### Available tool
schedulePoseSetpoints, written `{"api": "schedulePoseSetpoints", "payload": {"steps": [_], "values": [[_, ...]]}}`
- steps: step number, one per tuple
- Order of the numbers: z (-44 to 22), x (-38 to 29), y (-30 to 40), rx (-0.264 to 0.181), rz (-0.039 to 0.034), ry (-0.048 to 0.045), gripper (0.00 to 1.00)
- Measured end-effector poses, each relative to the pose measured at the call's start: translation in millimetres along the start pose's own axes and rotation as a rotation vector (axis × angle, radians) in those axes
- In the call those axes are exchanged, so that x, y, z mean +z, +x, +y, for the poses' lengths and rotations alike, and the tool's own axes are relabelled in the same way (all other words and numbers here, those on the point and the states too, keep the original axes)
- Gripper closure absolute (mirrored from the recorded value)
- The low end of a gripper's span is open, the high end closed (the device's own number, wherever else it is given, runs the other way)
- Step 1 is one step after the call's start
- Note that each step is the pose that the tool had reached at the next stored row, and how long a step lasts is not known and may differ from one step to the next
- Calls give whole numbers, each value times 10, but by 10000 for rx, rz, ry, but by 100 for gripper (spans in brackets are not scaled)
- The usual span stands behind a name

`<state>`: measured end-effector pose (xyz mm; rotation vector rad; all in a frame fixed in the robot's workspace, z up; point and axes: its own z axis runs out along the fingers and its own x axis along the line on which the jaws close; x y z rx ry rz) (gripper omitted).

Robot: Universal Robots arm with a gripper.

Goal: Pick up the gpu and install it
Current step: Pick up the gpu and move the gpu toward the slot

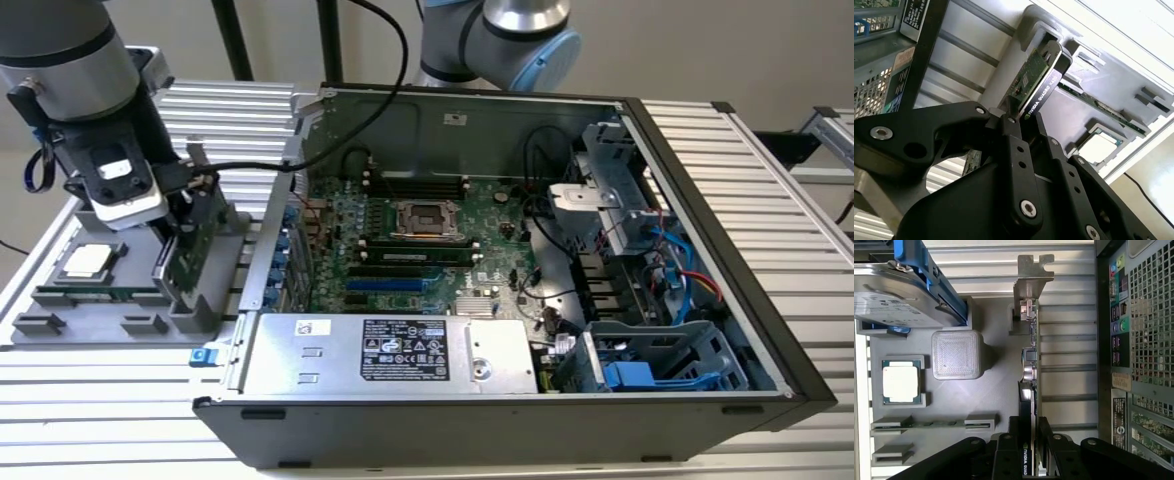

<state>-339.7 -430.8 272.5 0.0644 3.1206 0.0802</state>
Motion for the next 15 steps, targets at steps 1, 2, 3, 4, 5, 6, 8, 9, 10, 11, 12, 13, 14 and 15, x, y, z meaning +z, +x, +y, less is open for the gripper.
{"api": "schedulePoseSetpoints", "payload": {"steps": [1, 2, 3, 4, 5, 6, 8, 9, 10, 11, 12, 13, 14, 15], "values": [[0, -8, 0, 0, 0, -1, 100], [1, -18, 0, 0, 0, 0, 100], [1, -26, 0, 0, 0, 0, 100], [2, -35, -1, 0, 0, 0, 100], [2, -41, -1, 0, 0, -1, 100], [3, -50, -1, 0, 1, 0, 100], [3, -66, -1, 0, 1, 0, 100], [4, -74, -1, 0, 1, 0, 100], [4, -83, -2, 0, 1, 0, 100], [5, -91, -2, 0, 1, 0, 100], [5, -101, -2, 0, 2, 0, 100], [6, -113, -2, 0, 1, 0, 100], [6, -123, -2, 0, 1, 0, 100], [7, -133, -2, 0, 1, 0, 100]]}}
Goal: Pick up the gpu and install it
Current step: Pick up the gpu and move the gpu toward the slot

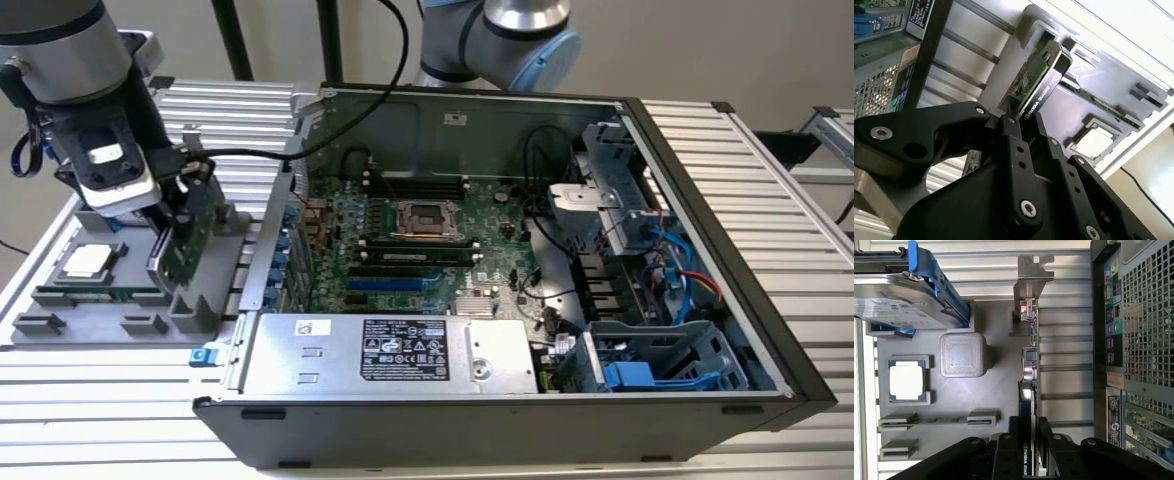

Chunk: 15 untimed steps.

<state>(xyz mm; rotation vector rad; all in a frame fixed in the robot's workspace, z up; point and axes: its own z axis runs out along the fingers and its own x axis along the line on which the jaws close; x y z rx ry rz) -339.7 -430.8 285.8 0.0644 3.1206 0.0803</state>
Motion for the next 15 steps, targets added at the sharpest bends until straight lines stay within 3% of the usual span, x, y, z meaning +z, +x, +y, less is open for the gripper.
{"api": "schedulePoseSetpoints", "payload": {"steps": [15], "values": [[7, -132, -2, 0, 0, 0, 100]]}}
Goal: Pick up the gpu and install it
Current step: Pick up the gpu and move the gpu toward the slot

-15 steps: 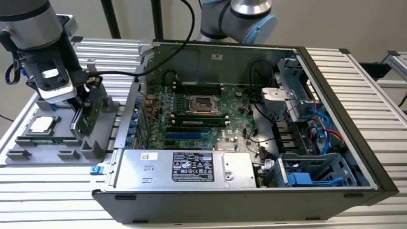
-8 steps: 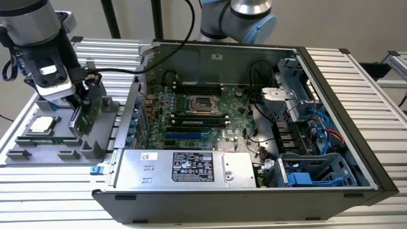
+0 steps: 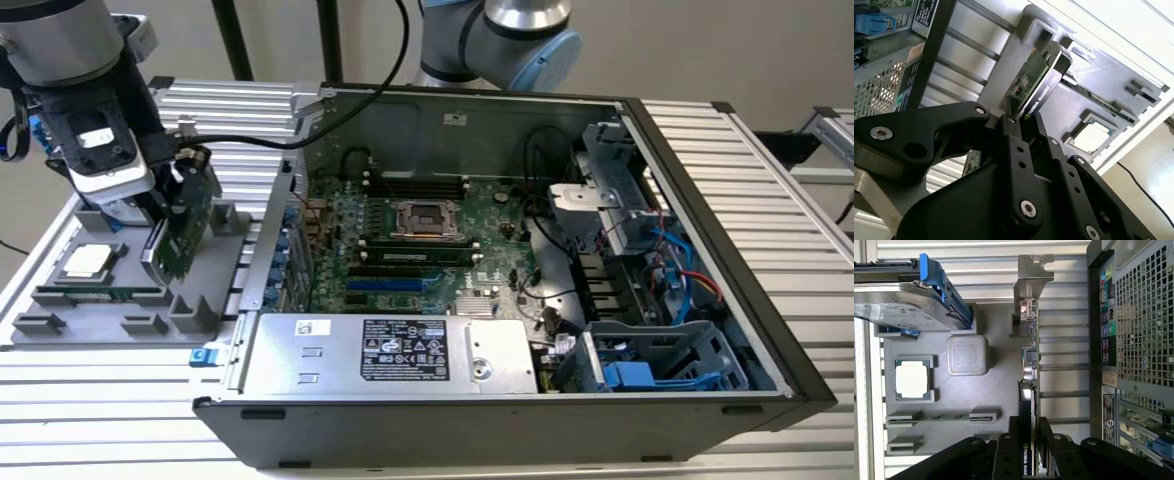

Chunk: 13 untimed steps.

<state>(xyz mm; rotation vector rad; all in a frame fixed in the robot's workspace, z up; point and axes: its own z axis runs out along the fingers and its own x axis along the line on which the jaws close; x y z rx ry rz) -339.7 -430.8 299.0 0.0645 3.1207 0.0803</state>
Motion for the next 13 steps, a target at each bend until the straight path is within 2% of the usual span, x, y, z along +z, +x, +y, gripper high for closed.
{"api": "schedulePoseSetpoints", "payload": {"steps": [13], "values": [[6, -115, -2, 0, 0, 1, 100]]}}
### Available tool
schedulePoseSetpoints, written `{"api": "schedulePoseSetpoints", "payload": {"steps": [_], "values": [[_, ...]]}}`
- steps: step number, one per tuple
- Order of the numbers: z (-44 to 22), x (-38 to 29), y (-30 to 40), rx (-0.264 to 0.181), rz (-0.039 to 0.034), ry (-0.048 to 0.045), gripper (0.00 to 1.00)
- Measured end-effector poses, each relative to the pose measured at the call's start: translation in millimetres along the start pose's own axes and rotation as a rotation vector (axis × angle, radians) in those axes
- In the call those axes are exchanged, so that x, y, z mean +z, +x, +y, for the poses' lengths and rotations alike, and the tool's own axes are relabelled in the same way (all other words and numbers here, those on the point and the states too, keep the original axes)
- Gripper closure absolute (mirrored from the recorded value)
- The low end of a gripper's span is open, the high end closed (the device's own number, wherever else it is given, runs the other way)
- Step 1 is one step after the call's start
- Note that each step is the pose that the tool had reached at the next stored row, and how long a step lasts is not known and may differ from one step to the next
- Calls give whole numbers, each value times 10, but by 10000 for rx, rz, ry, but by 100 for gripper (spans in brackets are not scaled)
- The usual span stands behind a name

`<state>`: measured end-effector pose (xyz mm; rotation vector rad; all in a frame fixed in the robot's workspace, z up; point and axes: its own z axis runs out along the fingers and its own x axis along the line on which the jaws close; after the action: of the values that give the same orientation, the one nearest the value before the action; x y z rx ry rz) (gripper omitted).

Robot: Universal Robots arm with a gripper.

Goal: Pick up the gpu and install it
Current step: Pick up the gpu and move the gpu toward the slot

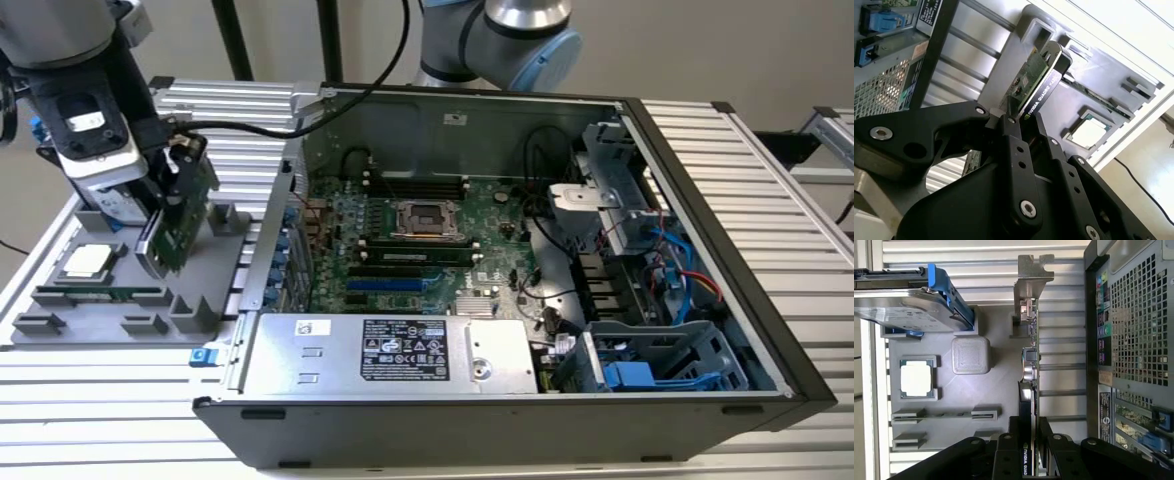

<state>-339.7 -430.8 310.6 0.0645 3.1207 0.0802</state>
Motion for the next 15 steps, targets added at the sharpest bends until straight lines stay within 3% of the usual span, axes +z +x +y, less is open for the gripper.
{"api": "schedulePoseSetpoints", "payload": {"steps": [15], "values": [[6, -125, -2, -1, -1, -1, 100]]}}
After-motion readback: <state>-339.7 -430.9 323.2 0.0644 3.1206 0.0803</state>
